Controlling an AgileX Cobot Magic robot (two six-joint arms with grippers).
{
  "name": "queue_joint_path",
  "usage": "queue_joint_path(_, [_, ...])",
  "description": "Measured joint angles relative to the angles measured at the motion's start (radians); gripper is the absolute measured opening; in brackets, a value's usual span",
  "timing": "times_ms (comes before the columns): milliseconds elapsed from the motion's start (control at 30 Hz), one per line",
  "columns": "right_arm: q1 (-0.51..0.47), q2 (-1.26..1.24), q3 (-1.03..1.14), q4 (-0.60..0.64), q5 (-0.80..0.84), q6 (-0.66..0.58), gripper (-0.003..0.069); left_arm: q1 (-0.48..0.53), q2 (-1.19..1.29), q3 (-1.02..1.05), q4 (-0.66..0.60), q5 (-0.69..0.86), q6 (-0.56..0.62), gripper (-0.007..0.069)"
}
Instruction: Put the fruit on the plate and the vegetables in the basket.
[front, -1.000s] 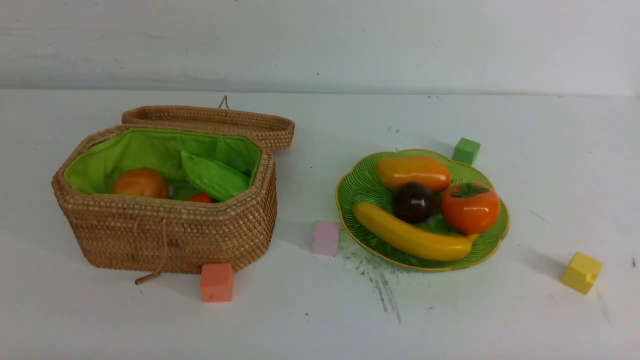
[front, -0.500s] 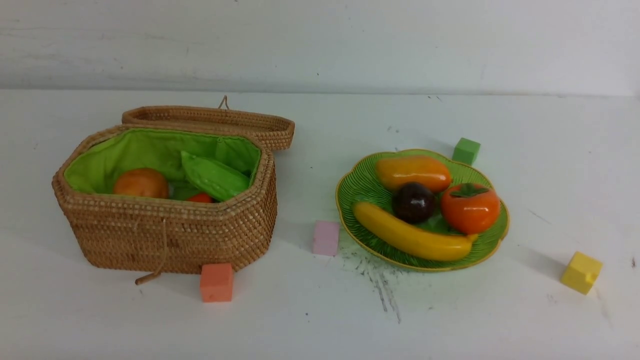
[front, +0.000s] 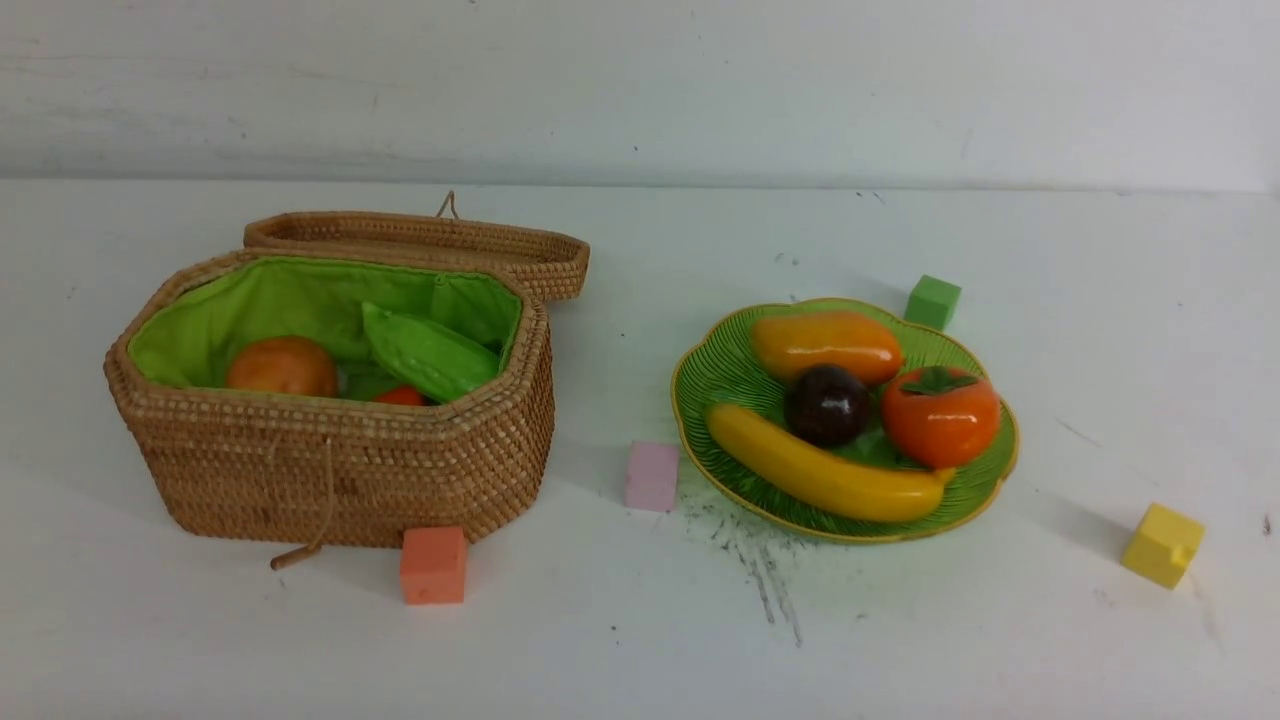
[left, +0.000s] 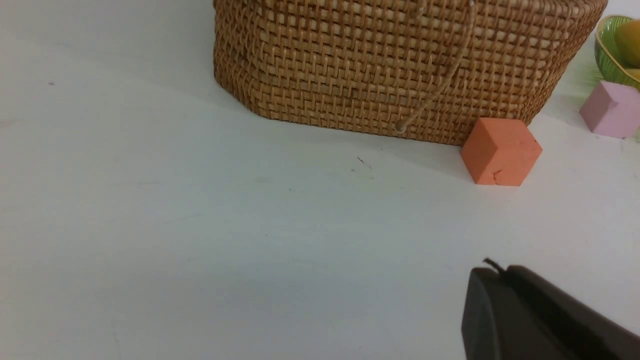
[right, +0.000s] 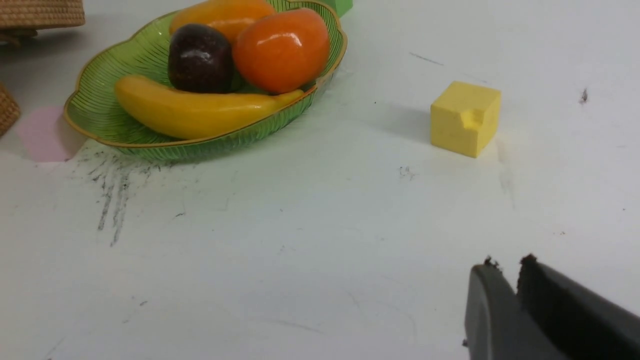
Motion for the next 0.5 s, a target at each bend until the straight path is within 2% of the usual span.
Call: queue_joint_path(500, [0.000, 0.000, 0.000, 0.000, 0.000, 0.000, 0.0097, 0.000, 0.000, 0.000, 0.000, 0.000, 0.000, -0.0002])
